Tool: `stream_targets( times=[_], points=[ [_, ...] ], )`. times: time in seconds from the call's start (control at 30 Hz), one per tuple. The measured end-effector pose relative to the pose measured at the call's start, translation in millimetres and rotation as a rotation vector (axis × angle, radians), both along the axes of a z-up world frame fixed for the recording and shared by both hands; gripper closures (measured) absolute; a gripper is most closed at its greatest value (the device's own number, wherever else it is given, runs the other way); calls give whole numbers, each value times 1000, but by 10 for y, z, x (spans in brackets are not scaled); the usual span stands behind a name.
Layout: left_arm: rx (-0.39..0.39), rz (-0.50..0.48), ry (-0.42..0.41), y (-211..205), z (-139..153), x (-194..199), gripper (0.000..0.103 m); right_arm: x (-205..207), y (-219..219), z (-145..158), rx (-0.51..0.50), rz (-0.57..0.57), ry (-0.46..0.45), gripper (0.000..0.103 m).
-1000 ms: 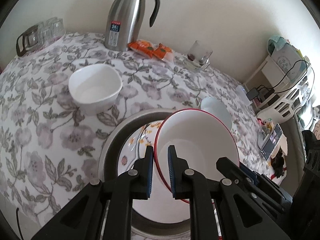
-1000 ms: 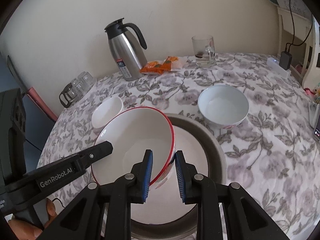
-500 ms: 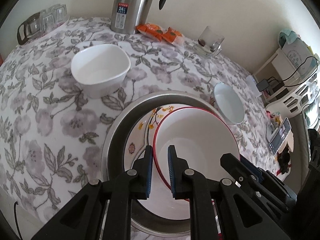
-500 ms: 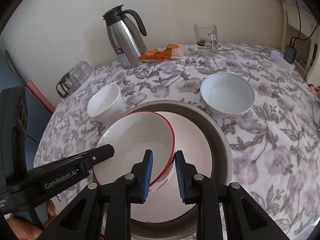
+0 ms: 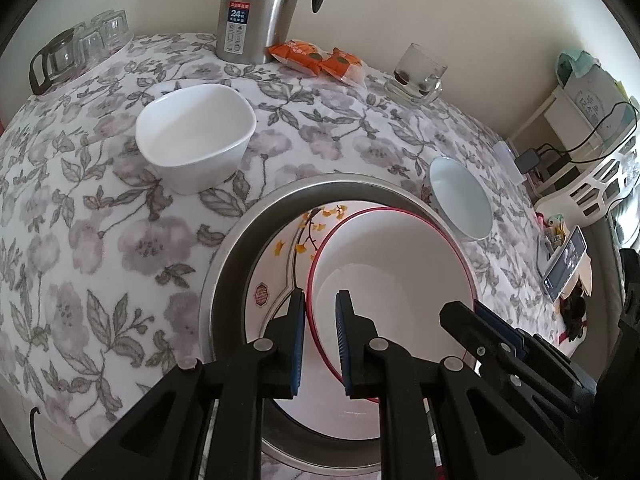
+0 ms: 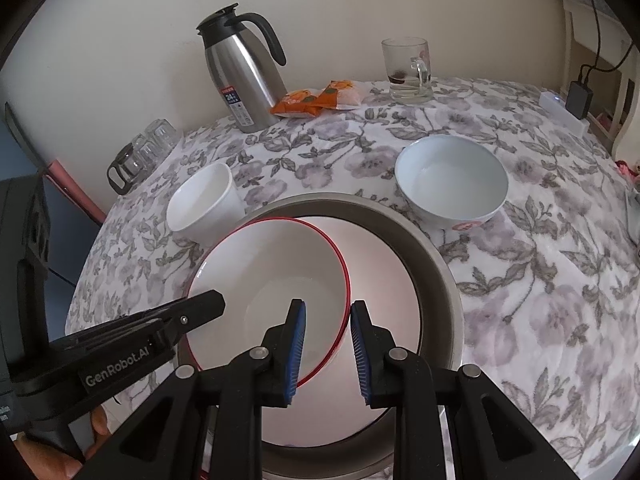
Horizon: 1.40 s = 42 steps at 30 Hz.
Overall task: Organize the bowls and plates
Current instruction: 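Lower the red-rimmed bowl into the basin onto the plate with both tools, then open both tools to release the red-rimmed bowl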
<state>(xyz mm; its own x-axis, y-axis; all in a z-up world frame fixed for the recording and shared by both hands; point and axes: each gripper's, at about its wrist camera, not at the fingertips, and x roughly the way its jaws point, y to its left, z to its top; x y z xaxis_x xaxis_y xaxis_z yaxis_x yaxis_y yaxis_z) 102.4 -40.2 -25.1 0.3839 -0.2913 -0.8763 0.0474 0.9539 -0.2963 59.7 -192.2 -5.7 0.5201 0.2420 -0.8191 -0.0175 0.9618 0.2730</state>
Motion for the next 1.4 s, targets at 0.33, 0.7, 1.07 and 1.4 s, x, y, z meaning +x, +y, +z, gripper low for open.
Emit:
stream_targets(
  times=[0.33, 0.7, 1.07, 1.4],
  points=[
    [0, -16, 1, -26, -1, -5, 89, 7, -31, -5, 6, -10, 2, 77],
    [-71, 26, 27, 65, -32, 13, 86, 11, -38, -9, 5, -13, 2, 76],
    [-48, 77, -33, 143, 96, -9, 61, -24, -96, 92, 20, -41, -53, 76],
    [60, 165, -98, 257, 212, -27, 40, -16, -150, 129, -8, -81, -69, 39]
  ],
)
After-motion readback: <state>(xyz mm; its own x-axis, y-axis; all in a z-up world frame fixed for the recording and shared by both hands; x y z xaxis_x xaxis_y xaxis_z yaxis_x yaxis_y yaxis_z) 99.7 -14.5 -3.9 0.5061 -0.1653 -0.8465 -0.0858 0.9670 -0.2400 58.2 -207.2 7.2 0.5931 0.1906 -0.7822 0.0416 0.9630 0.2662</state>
